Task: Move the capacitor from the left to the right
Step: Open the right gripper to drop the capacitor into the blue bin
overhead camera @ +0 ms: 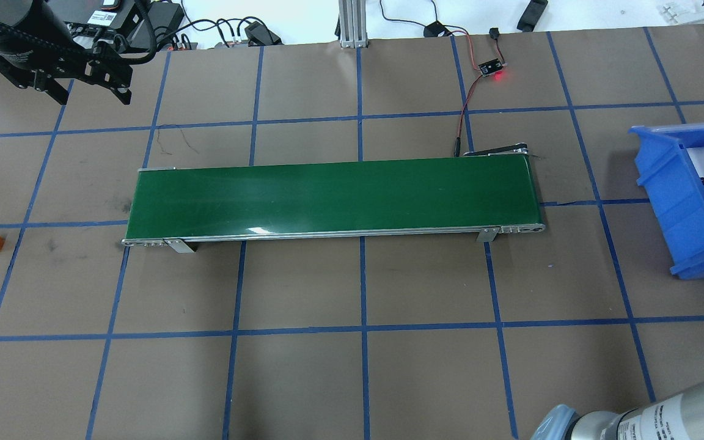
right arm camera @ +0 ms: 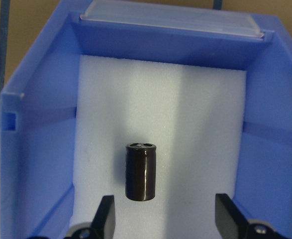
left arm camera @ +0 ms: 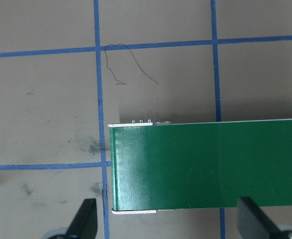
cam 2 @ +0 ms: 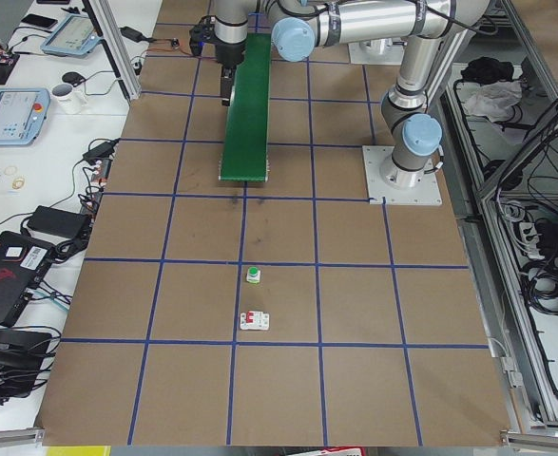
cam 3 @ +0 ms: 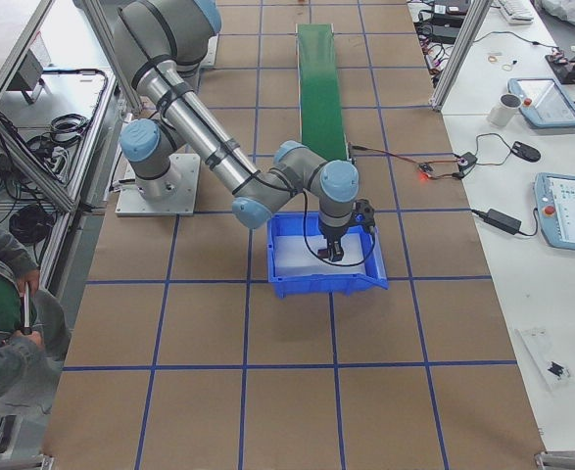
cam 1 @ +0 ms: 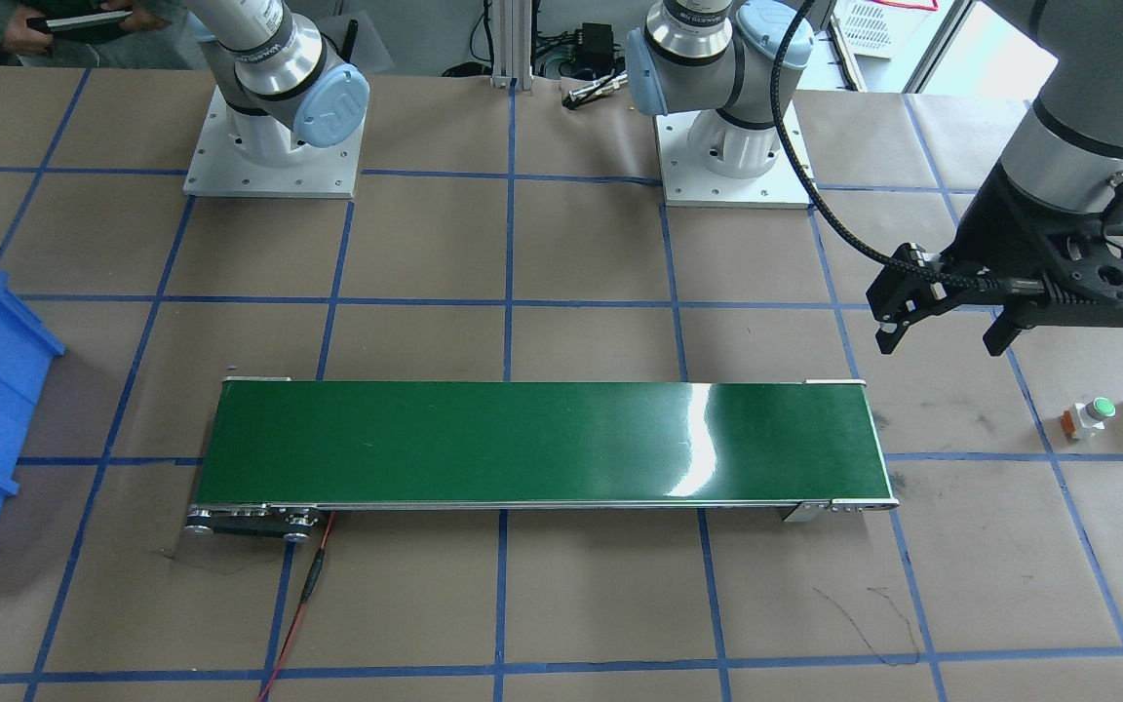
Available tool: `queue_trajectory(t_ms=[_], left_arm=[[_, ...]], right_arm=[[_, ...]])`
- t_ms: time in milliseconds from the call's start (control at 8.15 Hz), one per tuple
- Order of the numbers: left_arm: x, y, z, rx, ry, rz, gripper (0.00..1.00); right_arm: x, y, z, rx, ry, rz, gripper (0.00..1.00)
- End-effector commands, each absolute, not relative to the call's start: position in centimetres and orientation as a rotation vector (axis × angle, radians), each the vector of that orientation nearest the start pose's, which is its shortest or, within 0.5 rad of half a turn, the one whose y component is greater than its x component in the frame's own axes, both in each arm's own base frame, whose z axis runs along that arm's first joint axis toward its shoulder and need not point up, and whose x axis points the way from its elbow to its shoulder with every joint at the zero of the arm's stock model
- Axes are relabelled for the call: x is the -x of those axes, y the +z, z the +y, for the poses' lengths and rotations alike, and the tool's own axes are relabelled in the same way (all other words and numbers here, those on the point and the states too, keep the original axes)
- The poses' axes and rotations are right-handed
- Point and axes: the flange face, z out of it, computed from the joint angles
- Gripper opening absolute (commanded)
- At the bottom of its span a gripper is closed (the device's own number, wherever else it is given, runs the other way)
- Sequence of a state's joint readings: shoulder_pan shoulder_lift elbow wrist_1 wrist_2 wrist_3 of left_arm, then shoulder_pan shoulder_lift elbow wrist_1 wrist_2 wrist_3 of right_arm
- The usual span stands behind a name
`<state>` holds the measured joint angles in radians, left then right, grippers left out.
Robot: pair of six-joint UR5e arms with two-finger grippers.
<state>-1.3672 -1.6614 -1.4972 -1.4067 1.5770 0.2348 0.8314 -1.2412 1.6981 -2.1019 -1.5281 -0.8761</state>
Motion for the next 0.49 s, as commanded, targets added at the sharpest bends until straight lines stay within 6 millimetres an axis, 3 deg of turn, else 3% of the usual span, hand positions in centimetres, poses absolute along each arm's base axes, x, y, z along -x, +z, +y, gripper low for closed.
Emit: queue_trajectory(t_ms=[0,245,368], left_arm=[[2.0,49.4,-55.9,-0.047,-0.219,3.096,1.00],[2.0,49.4,-55.9,-0.047,-0.219,3.096,1.00],[2.0,49.4,-55.9,-0.047,-0.219,3.096,1.00]], right_arm=[[28.0,37.3,-51.2,0.172,-0.211,3.208,0.84],[24.6,42.4,-49.5,-0.013,-0.245,3.206,0.98],[22.0,43.9,-49.7,-0.033,-0.273,3.209,1.00]])
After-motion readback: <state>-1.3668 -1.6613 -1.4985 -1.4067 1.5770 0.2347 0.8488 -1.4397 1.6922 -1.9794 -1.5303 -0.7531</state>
